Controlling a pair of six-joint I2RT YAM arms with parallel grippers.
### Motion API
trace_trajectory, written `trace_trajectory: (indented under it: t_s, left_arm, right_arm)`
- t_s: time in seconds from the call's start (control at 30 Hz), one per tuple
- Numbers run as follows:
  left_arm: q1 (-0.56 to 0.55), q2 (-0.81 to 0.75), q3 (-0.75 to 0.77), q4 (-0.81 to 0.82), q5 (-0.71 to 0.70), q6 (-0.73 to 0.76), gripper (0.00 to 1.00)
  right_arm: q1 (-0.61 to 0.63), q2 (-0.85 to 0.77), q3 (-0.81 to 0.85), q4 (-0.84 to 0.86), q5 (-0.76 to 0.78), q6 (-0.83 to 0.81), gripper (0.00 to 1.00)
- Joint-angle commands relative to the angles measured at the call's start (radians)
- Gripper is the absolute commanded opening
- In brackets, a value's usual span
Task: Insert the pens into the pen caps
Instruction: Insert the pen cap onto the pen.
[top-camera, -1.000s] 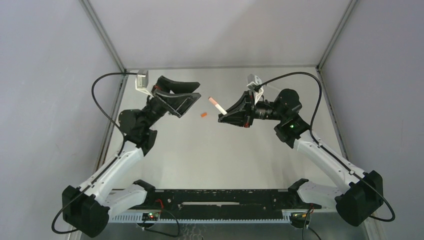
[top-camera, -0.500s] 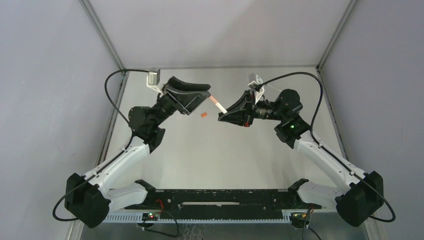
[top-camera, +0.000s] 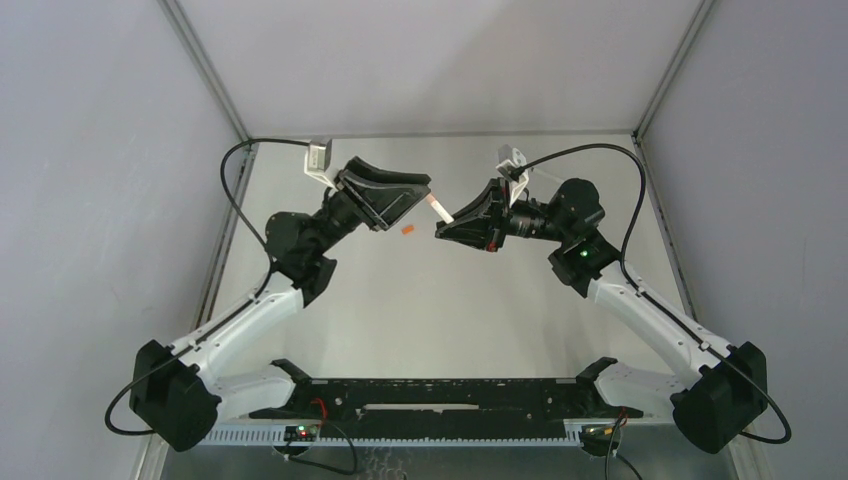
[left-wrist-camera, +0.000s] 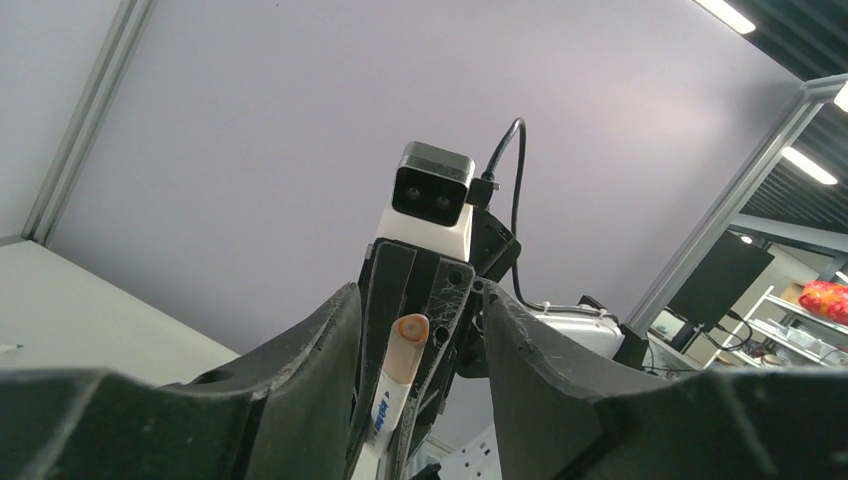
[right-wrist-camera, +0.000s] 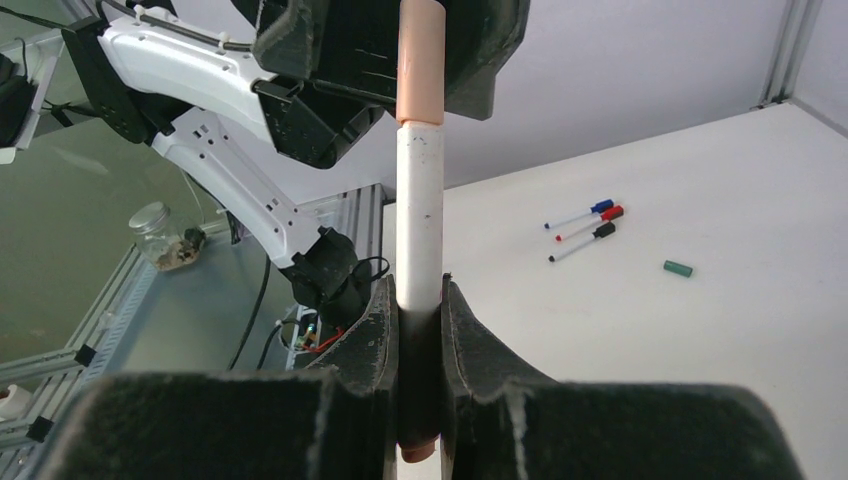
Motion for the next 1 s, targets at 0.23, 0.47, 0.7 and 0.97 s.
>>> trace_trajectory:
  t_s: [0.23, 0.47, 0.7, 0.97]
  left_arm:
    - [-0.021, 0.011, 0.077, 0.004, -0.008, 0.022, 0.47]
    - [-0.026, 0.019, 0.084, 0.004, -0.005, 0.021, 0.37]
    - [-0.029, 0.035, 0.091, 0.004, 0.01, 0.018, 0.17]
    - [-0.032, 0.04, 0.089, -0.095, 0.022, 0.038, 0.0]
  right_arm:
    - [0.009, -0.01, -0.001, 0.017, 0.023, 0.005, 0.0]
    - [0.011, -0.007, -0.001, 0.018, 0.026, 0.004, 0.0]
    - [0.009, -0.004, 0.005, 0.019, 0.027, 0.004, 0.0]
    - [0.004, 0.005, 0.029, 0.035, 0.015, -0.012, 0.0]
